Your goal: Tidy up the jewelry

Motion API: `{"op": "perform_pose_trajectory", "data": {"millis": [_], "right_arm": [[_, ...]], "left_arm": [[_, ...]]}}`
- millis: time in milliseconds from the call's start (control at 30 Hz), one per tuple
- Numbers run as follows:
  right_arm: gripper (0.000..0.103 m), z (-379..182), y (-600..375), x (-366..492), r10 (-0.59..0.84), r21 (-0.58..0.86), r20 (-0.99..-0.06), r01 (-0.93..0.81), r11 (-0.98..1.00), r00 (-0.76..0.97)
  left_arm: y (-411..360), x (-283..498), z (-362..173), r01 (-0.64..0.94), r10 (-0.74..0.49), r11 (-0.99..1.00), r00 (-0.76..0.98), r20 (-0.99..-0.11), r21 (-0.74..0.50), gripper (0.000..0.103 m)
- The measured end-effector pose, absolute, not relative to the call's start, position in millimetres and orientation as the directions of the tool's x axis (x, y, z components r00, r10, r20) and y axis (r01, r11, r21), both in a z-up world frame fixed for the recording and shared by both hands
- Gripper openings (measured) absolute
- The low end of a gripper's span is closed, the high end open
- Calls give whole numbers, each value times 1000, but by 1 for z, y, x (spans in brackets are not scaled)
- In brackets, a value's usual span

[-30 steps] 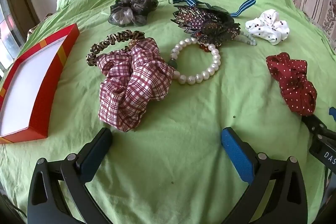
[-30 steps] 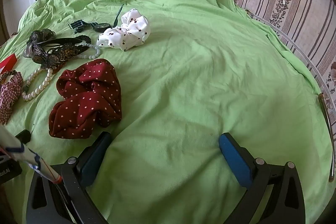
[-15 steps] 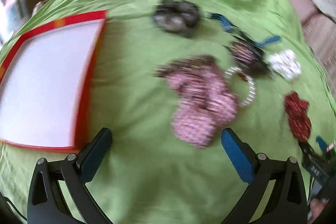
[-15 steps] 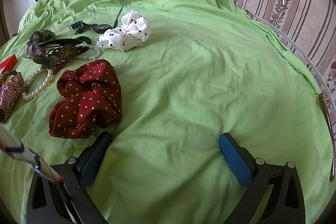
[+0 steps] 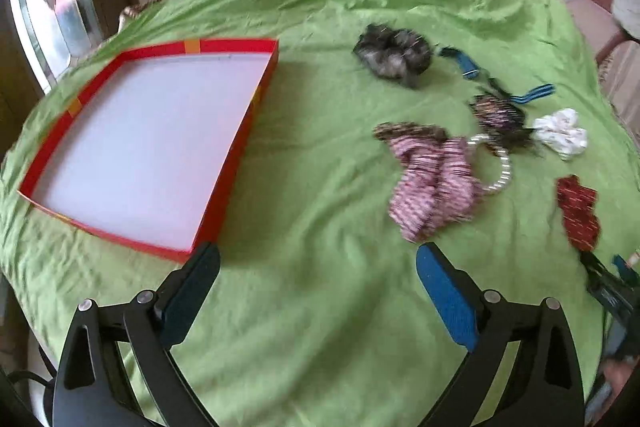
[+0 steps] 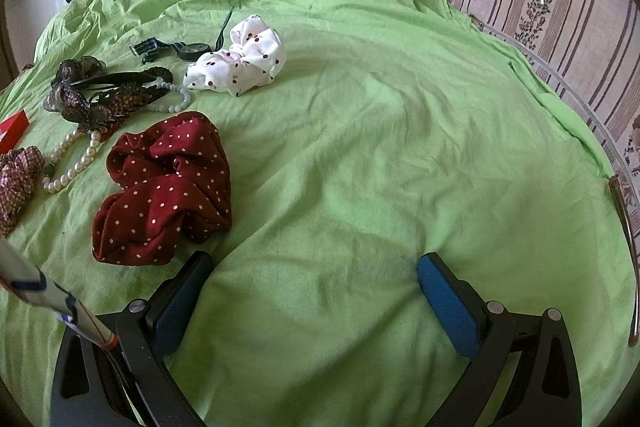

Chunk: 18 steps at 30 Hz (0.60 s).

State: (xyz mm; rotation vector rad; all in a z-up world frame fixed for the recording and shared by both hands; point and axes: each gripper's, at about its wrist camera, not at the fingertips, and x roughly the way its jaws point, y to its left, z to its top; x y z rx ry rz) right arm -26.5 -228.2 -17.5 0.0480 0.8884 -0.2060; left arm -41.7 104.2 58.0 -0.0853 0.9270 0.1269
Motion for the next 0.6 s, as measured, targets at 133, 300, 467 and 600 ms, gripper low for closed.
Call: {"op": "perform_pose_trajectory", "data": {"millis": [133,300,467,600], "right_arm": [[103,-13,-236,-21,-95,-3,-829,166,986,550],[103,-10,-228,-25,-124,-39,-843,171,984,523],[102,1,-211,-55,-183,-88,-795,189,978,579],[102,16,-200,-79,-182,-83,-763,186,979,620]], "left_arm": [[93,-65,78,-129,45,991,616,-787,-45,99],[75,-88,94,-95,67,995,635,-770,8,99],[65,-106,104,-80,88,996,645,-759,47,99],[64,-113,106,-67,81,997,648,-757,50,99]]}}
